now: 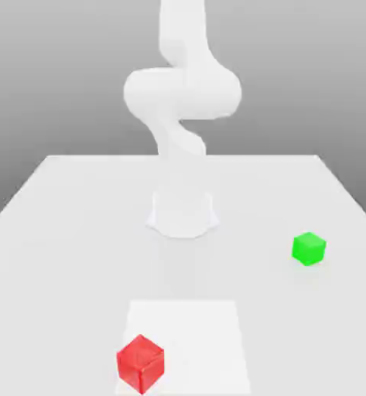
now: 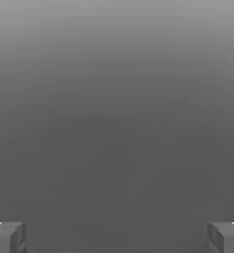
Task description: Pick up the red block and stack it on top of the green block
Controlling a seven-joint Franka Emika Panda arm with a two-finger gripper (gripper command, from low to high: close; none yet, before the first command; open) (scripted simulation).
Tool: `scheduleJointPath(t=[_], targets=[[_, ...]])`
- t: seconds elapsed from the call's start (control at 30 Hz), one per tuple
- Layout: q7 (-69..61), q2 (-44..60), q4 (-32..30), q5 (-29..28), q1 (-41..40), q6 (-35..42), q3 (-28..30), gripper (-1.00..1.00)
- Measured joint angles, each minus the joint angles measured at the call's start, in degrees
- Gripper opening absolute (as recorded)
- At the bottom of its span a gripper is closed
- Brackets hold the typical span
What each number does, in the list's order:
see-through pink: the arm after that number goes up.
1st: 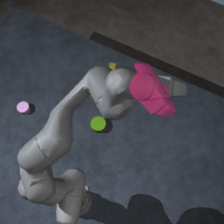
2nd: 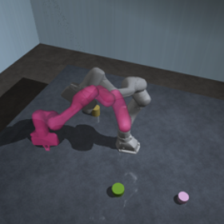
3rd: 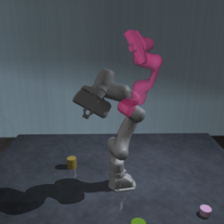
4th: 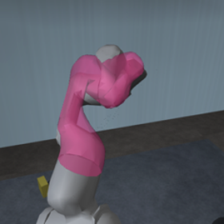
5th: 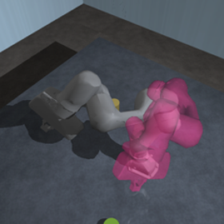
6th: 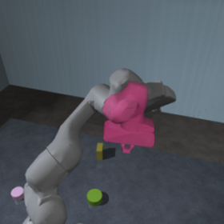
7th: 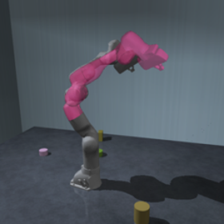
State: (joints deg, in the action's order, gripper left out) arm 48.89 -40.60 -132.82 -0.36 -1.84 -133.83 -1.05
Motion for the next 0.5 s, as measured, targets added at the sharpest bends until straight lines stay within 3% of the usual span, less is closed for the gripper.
scheduleJointPath(t=[0.5], targets=[[19.3,31.6,-6.2,-3.5,-7.8,-12.3,-3.2,0.0]])
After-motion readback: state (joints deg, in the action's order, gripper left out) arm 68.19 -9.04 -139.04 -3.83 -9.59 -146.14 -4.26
